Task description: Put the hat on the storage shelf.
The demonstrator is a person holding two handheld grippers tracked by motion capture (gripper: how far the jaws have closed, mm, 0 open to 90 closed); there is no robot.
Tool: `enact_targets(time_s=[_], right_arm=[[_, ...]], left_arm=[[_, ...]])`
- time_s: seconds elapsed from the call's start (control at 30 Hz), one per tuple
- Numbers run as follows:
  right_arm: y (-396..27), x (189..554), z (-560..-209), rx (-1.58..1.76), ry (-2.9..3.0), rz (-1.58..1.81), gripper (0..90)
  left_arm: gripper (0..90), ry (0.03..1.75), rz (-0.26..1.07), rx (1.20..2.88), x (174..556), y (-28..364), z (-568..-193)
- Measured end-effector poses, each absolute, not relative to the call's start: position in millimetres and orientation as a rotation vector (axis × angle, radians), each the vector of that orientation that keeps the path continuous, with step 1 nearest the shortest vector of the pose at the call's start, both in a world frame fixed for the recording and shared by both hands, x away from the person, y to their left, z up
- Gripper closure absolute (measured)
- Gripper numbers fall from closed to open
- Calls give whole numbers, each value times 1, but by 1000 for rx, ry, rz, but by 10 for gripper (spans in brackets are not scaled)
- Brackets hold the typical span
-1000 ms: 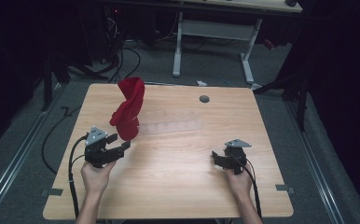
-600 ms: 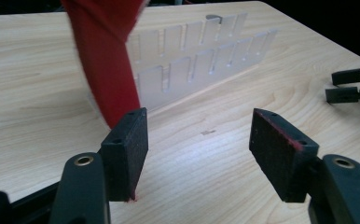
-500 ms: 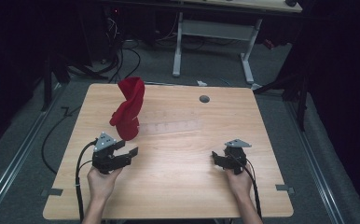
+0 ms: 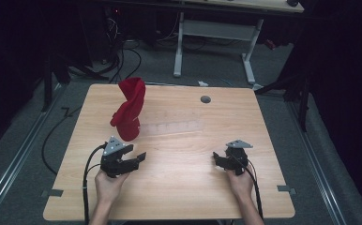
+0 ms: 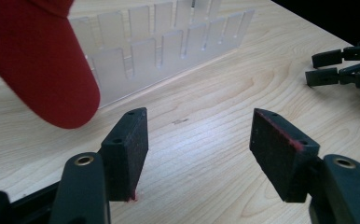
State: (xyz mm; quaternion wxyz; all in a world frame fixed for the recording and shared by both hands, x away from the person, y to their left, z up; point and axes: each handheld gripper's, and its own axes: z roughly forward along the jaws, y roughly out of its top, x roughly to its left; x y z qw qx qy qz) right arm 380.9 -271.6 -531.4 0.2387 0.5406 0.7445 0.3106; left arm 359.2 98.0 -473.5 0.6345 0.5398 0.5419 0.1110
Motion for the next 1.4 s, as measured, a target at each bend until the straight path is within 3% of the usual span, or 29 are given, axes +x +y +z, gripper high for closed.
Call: enact_targets(time_s=[1.07, 1.4], right_arm=[[-271, 380, -531, 1478, 2043, 852, 301], [-271, 380, -531, 1478, 2043, 851, 301]], left_arm=[[370, 1239, 208, 1335, 361, 60, -511], [370, 1224, 294, 1403, 365, 49, -527]])
